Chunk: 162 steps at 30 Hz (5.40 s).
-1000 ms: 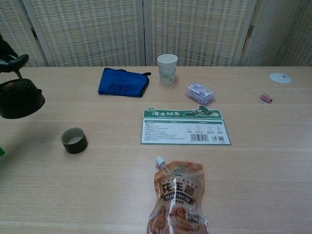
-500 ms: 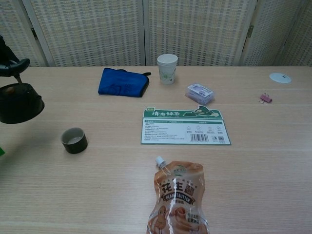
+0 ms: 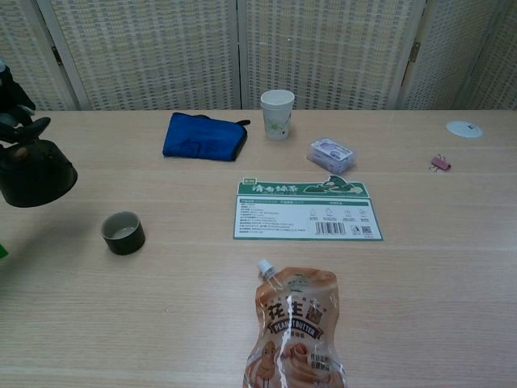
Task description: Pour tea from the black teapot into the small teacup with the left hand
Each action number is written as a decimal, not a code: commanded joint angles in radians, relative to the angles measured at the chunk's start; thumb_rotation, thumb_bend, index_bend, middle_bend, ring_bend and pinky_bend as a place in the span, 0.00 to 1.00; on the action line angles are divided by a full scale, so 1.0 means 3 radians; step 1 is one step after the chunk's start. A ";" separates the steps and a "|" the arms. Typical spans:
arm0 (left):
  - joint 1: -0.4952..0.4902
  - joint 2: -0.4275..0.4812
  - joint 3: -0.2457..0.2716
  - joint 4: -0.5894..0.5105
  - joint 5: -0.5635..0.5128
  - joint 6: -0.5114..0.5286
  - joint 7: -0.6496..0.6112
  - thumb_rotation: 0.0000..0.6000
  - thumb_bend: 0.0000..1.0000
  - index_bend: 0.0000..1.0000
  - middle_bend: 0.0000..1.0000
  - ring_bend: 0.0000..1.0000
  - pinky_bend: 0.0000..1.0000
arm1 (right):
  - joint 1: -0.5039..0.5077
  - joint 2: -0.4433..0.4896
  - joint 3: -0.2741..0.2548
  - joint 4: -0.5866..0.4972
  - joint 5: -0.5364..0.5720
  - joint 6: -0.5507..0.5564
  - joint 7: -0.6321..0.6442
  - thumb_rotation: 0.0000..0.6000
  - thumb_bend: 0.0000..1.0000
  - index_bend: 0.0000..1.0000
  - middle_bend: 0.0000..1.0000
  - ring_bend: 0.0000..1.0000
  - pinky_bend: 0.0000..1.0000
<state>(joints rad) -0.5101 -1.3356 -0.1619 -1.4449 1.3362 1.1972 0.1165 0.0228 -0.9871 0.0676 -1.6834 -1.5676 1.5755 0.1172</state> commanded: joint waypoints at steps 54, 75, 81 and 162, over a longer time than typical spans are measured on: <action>-0.0208 -0.0613 0.0242 0.0378 0.0785 0.0269 0.0650 0.98 0.47 0.96 1.00 0.93 0.54 | -0.0035 0.0129 0.0053 -0.0107 0.0083 0.0076 -0.0093 1.00 0.20 0.26 0.29 0.22 0.19; -0.0191 -0.0765 0.0374 0.0897 0.1093 0.0489 0.0891 0.98 0.47 0.96 1.00 0.93 0.53 | -0.0042 0.0125 0.0052 -0.0112 0.0073 0.0079 -0.0095 1.00 0.20 0.26 0.29 0.22 0.19; -0.0189 -0.0786 0.0395 0.1002 0.1158 0.0547 0.0920 1.00 0.47 0.96 1.00 0.93 0.53 | -0.0041 0.0128 0.0055 -0.0119 0.0068 0.0081 -0.0100 1.00 0.20 0.26 0.29 0.22 0.19; -0.0106 -0.0581 0.0003 0.0346 0.0362 0.0280 -0.0584 0.96 0.47 0.96 1.00 0.93 0.53 | -0.0049 0.0117 0.0067 -0.0128 0.0056 0.0098 -0.0105 1.00 0.20 0.26 0.29 0.22 0.19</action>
<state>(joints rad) -0.5452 -1.5330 -0.1426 -1.3048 1.4790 1.3124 -0.0245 0.0082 -0.9522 0.0877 -1.7218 -1.5508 1.6048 0.0859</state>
